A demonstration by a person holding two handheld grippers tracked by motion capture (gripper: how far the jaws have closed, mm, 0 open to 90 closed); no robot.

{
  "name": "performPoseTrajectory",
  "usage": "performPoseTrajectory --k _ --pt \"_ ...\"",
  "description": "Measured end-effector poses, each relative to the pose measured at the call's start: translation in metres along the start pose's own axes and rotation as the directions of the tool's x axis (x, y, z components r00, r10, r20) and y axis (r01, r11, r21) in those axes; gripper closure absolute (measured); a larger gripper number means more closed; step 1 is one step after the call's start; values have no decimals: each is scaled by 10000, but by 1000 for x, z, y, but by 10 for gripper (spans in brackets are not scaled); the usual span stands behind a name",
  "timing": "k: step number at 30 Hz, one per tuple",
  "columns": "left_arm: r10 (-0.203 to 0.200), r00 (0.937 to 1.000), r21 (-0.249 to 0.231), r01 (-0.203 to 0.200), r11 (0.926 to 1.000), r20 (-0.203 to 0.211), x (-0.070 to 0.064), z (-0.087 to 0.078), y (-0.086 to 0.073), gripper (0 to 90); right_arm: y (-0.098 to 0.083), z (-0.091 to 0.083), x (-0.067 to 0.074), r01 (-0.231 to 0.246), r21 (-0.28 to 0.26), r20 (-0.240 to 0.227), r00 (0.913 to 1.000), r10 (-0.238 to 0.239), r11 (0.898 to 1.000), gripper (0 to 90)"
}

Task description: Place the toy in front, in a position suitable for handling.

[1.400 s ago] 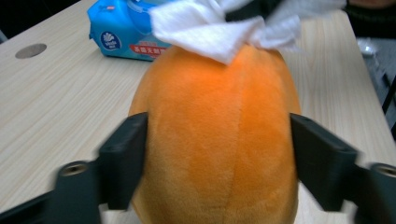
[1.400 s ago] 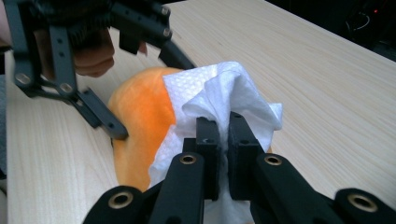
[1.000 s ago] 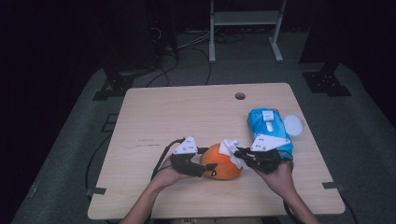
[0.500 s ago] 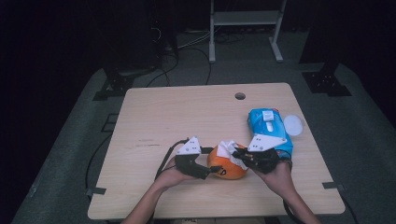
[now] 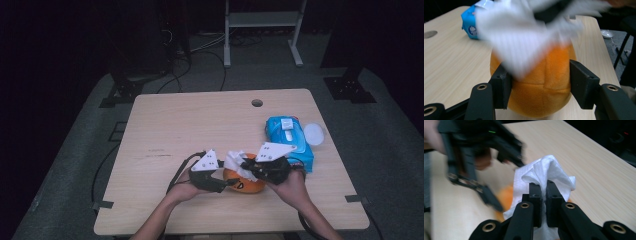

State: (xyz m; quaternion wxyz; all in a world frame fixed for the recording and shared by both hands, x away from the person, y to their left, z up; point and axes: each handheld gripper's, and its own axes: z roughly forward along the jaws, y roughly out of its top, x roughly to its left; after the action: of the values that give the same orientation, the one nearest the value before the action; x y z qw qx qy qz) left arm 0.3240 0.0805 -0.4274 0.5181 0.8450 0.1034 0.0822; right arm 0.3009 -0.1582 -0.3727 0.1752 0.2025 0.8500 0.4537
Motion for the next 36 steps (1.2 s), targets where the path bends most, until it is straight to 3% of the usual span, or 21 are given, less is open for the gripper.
performPoseTrajectory --k 2,4,9,11,12,14,17,18,19,20,24,28,29,32,35,36 --pt "-303 9995 14 303 9995 8 5 -2 -4 406 -8 -6 -12 -395 89 305 9988 392 9992 847" --pt "-410 9992 11 410 9992 29 7 -2 -7 398 -20 -13 -24 -923 105 285 9954 920 9957 847" --pt "-1287 9911 -212 1294 9914 352 10 -2 0 208 -34 -18 -22 -1245 98 156 9921 1243 9922 847" --pt "-1129 9928 -201 1138 9933 404 7 -1 1 252 -33 -18 -18 -1161 62 20 9932 1161 9932 847" --pt "-923 9955 -99 926 9957 234 6 -1 1 276 -32 -17 -16 -1081 90 29 9941 1080 9941 846" --pt "-921 9956 -119 923 9957 176 5 -1 1 316 -30 -17 -13 -965 156 77 9953 964 9952 846" --pt "-69 9996 -250 76 9997 285 -1 1 4 351 -14 -11 2 -575 -272 -512 9971 560 9980 846" --pt "328 9990 -160 -323 9993 295 -4 2 4 360 -9 -8 7 -364 -286 -582 9977 347 9989 846" --pt "328 9990 -160 -323 9993 295 -4 2 4 369 -5 -5 11 -212 -242 -614 9979 197 9995 846" --pt "667 9975 88 -669 9977 220 -6 1 4 381 -2 -1 13 -69 -177 -626 9980 58 9998 846" --pt "434 9989 267 -439 9987 187 -2 -3 -3 395 -2 3 7 -52 9 -573 9983 53 10000 845" --pt "-222 9994 270 215 9994 250 6 -7 -16 383 -19 -8 -13 -615 140 -147 9980 618 9980 845" --pt "-377 9989 279 369 9989 276 7 -8 -16 362 -24 -11 -16 -780 143 -76 9969 781 9968 845" --pt "-1045 9940 102 1043 9945 311 8 -6 -7 189 -36 -15 -19 -1245 3 -99 9922 1245 9922 844" --pt "-971 9946 -209 979 9950 363 3 -3 0 185 -37 -16 -16 -1320 -146 -243 9910 1317 9911 845" --pt "-639 9978 -24 640 9979 182 0 0 1 210 -34 -14 -10 -1149 -212 -337 9929 1141 9932 843"
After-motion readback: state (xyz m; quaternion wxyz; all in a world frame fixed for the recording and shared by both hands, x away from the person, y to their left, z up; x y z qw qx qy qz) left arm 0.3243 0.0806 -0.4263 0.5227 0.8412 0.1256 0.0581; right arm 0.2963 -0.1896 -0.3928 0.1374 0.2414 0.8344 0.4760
